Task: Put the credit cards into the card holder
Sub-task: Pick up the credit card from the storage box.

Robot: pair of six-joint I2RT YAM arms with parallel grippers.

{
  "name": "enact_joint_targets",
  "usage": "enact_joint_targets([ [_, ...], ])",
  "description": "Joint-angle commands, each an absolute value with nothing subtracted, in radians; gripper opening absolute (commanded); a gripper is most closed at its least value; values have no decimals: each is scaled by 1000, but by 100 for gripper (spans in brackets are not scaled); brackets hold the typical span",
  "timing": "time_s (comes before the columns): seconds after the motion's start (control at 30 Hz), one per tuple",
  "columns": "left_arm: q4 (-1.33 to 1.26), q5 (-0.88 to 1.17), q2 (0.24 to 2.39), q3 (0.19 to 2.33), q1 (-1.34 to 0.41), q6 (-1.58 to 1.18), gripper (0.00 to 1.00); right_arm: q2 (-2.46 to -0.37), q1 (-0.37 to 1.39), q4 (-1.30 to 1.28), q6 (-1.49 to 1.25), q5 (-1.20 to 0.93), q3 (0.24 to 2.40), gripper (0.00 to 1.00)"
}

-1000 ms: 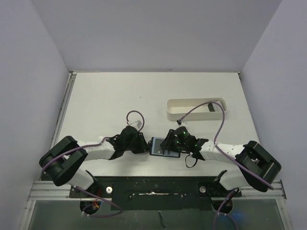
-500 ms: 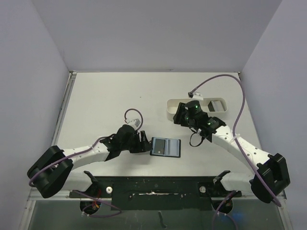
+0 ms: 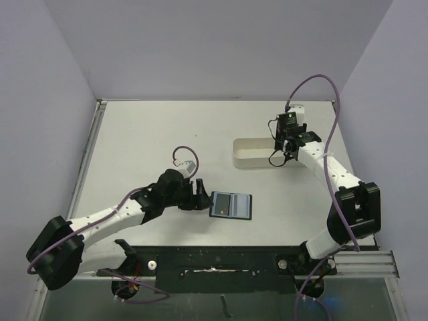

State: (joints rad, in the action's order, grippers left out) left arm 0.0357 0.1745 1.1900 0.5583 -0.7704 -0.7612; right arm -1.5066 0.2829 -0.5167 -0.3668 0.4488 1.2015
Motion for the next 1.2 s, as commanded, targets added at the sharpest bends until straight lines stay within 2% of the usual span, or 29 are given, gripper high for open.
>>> enact_joint_targets([
  [0.0, 71, 187, 1135, 594, -760, -720, 68, -1572, 219, -477, -220, 526, 1254, 47],
  [0.23, 97, 190, 1099, 579, -751, -704, 68, -1733, 164, -411, -109, 557, 1304, 48],
  [0.5, 104, 189, 1080, 559, -735, -698, 68, -1825, 149, -365, -52, 551, 1324, 49],
  [0.8, 104, 195, 1072, 551, -725, -699, 68, -1864, 147, -354, -30, 613, 1328, 48],
  [1.17, 113, 193, 1044, 536, -720, -706, 68, -1863, 122, -352, -15, 576, 1332, 40],
])
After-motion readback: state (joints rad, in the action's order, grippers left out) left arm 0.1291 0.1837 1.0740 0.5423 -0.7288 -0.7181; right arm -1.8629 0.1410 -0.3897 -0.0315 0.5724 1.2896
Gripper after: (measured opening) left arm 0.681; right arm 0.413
